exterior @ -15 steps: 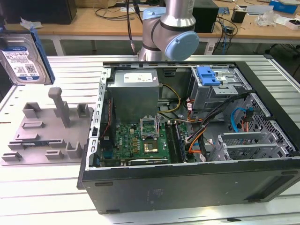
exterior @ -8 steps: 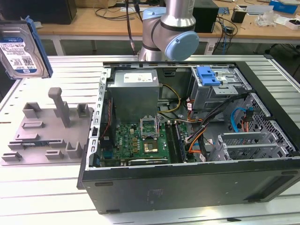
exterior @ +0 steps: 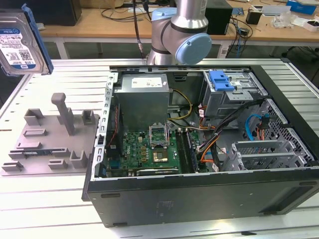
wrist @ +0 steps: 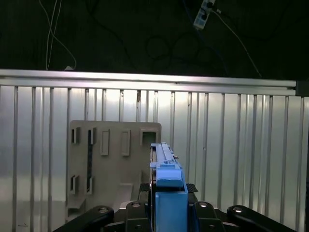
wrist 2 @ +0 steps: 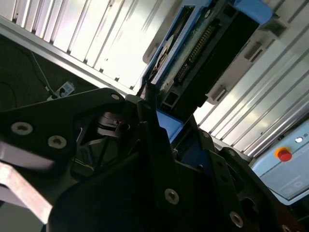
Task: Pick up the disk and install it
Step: 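Pick up the disk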
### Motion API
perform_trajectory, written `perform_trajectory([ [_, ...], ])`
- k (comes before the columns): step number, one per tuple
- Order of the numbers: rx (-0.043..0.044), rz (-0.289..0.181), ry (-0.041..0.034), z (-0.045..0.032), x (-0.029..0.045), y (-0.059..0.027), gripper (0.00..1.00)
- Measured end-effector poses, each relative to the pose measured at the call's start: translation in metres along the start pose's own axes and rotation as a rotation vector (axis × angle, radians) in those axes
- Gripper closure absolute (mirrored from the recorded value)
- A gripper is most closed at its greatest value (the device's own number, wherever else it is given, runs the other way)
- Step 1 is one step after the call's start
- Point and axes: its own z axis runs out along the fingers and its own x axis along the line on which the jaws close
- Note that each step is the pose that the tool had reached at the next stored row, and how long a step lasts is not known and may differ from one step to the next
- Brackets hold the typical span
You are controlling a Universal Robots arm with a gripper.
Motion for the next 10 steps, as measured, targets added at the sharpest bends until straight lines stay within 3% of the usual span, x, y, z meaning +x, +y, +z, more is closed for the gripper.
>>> perform_trajectory([
  [7, 0.0001, -0.009, -0.0088, -0.0174, -0.0006, 0.0000, 0.64],
  [10, 0.0000, -0.010, -0.0089, -0.0177, -0.0006, 0.0000, 0.64],
])
